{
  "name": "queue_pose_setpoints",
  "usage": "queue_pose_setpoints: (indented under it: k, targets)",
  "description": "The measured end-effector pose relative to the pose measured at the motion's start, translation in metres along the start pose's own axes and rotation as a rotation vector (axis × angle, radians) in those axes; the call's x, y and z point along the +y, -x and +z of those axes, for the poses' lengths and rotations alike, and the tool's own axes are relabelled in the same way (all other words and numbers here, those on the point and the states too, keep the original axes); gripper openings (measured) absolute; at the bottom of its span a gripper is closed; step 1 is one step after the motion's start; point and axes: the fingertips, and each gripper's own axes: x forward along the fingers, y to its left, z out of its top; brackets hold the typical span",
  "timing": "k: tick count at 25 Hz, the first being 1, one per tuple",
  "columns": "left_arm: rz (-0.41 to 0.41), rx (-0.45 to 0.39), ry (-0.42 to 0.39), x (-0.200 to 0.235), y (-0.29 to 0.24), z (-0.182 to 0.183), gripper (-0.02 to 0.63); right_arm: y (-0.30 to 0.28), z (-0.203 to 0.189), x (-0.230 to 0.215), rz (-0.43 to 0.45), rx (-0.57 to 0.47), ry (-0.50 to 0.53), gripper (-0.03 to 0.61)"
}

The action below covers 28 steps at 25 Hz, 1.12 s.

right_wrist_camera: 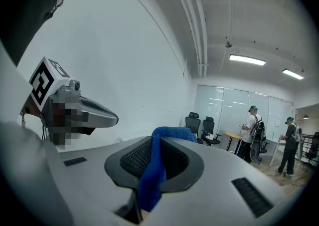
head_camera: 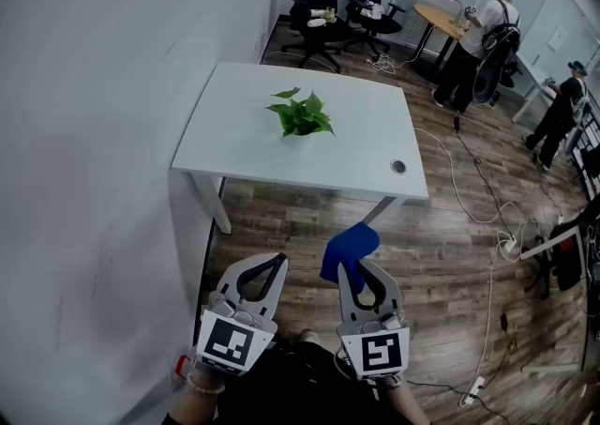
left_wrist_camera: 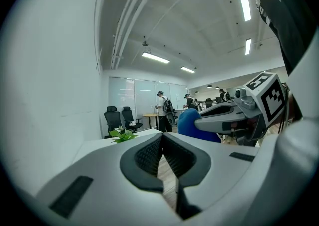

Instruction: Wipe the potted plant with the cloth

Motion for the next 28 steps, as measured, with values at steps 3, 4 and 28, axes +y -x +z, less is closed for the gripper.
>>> queue_pose_setpoints:
  k: [3,4,28]
  targets:
    - [-0.007,-0.004,-0.015,0.007,0.006,-0.002,0.015,-0.001,0.001,0.008,-0.013,0.004,-0.002,0.075]
    - [-0.007,-0.008,-0.013,0.01,0.008,-0.004,0.015,-0.002,0.001,0.012,-0.015,0.005,-0.001,0.075]
    - [0.054,-0.019,0.047,0.043,-0.007,-0.007,0.014,-0.042,0.009,0.001,-0.008,-0.026,0.031,0.075]
